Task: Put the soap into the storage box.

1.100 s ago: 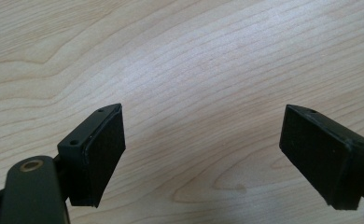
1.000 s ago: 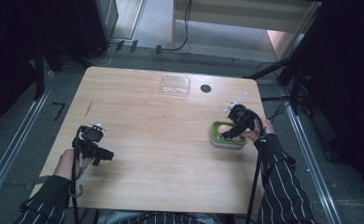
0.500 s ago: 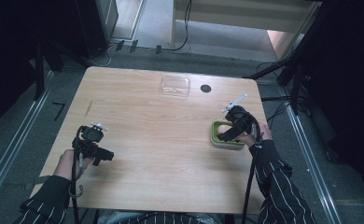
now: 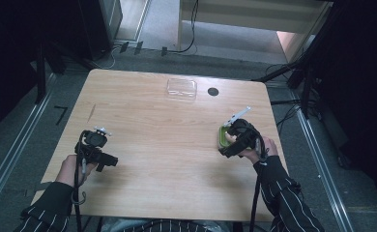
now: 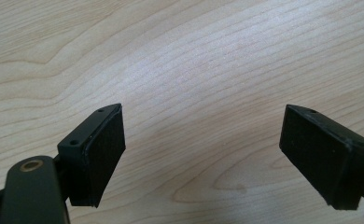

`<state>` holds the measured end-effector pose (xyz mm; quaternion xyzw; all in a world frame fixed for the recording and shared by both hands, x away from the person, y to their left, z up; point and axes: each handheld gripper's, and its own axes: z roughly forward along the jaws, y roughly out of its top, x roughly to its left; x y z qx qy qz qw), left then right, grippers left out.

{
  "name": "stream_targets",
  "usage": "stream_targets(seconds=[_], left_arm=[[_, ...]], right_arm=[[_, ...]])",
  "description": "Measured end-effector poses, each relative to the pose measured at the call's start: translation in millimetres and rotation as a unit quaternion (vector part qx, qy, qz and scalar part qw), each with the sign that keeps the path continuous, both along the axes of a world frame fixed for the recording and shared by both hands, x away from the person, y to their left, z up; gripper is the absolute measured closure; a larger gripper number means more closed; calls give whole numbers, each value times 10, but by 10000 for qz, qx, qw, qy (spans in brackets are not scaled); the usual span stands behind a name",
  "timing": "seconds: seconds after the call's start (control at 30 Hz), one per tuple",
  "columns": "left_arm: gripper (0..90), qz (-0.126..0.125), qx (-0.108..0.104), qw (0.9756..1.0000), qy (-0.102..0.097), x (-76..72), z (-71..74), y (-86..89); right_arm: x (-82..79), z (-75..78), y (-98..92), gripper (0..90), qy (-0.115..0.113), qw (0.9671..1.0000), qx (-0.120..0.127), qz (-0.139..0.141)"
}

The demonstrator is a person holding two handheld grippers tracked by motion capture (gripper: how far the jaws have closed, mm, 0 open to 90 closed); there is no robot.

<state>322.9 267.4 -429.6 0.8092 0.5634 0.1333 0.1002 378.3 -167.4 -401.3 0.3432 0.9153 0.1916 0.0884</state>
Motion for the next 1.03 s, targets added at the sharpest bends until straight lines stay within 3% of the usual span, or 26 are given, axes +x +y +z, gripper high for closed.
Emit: stream_targets(seconds=[0.7, 1.03], left_arm=[[148, -12, -15, 10000, 0, -2, 0, 3], [148, -23, 4, 10000, -3, 5, 2, -6]], right_arm=[[-386, -149, 218, 108, 171, 9989, -129, 425], [-418, -243, 258, 109, 280, 9978, -242, 549]])
